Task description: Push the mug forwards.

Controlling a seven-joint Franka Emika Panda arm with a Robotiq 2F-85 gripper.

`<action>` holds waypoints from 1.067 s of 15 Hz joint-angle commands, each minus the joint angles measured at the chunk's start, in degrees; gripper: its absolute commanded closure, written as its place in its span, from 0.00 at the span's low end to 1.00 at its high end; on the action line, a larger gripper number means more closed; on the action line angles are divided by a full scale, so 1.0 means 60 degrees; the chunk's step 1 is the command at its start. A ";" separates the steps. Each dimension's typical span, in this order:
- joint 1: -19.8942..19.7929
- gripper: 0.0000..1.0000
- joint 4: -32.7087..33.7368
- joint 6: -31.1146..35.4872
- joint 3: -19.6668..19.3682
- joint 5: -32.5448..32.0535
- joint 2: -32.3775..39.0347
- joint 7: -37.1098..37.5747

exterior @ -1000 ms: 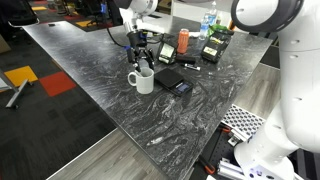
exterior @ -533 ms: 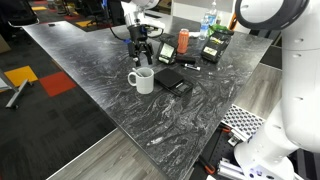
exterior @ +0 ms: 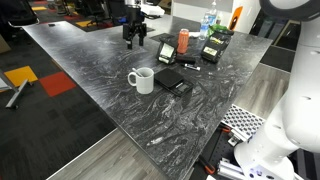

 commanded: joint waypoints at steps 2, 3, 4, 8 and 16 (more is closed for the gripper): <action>0.0006 0.00 -0.1308 0.1828 0.0134 -0.0078 -0.0545 -0.0603; 0.0019 0.00 -0.1411 0.2026 0.0164 -0.0070 -0.0467 -0.0687; 0.0015 0.00 -0.1458 0.2096 0.0215 -0.0004 -0.0330 -0.0799; 0.0050 0.00 -0.1730 0.2040 0.0377 -0.0012 -0.0027 -0.1108; 0.0030 0.00 -0.2030 0.1893 0.0608 0.0019 0.0206 -0.1799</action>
